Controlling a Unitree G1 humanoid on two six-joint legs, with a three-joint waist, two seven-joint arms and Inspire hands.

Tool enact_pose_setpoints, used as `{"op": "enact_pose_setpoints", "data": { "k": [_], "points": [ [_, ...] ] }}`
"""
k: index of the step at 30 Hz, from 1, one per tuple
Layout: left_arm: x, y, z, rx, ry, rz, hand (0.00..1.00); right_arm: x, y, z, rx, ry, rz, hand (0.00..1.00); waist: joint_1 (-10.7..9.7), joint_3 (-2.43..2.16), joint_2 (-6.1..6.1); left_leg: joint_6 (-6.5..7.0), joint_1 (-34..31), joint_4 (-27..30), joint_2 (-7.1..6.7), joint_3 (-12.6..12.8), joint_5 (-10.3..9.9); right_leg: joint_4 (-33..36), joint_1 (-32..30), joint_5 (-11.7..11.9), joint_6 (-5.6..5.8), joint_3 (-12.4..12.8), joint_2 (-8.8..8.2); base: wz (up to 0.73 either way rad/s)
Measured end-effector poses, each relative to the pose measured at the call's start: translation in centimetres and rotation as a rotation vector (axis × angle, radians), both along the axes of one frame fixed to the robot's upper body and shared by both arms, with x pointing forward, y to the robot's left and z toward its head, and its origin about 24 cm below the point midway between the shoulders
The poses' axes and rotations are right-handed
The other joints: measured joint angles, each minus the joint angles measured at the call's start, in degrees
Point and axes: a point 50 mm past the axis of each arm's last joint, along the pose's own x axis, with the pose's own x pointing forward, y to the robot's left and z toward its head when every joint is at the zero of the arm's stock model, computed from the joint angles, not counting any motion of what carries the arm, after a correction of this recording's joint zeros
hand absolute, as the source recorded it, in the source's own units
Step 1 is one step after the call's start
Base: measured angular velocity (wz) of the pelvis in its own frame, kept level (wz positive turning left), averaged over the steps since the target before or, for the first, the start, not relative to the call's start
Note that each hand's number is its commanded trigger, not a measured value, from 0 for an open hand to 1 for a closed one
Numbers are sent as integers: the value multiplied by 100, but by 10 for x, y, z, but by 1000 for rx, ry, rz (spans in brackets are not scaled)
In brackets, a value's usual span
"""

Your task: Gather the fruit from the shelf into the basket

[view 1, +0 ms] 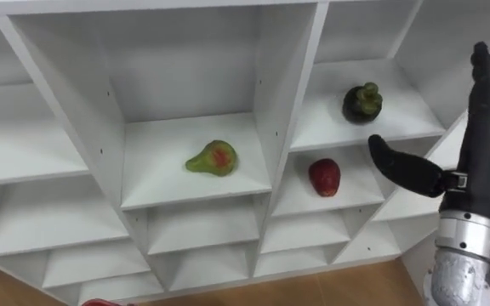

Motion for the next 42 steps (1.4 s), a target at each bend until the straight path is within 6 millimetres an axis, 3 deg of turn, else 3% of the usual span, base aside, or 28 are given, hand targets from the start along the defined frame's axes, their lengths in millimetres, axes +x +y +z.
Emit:
{"op": "enact_pose_setpoints", "data": {
  "k": [6,13,24,42],
  "points": [
    [4,0,0,1,-2,-13,100,4,1,3,-7,-11,14,0,55,36,-22,1,-14,2,-3,-64,16,-1,27,1,-2,-92,-17,6],
    [9,2,1,1,-7,-39,100,11,-7,14,-29,-47,2,0,69,38,-16,0,-17,13,-8,-172,24,-8,79,2,-2,-231,-33,8],
    [17,5,5,36,-27,-81,100,18,-24,30,-12,-106,-42,0,80,39,-52,-21,5,2,-6,-193,67,-6,92,11,-18,-252,-31,0],
    [12,6,5,32,-14,-85,100,29,-30,24,101,-71,-29,0,116,87,-220,-36,-47,11,-7,-275,118,3,79,27,-44,-351,-38,2]
  ]
}}
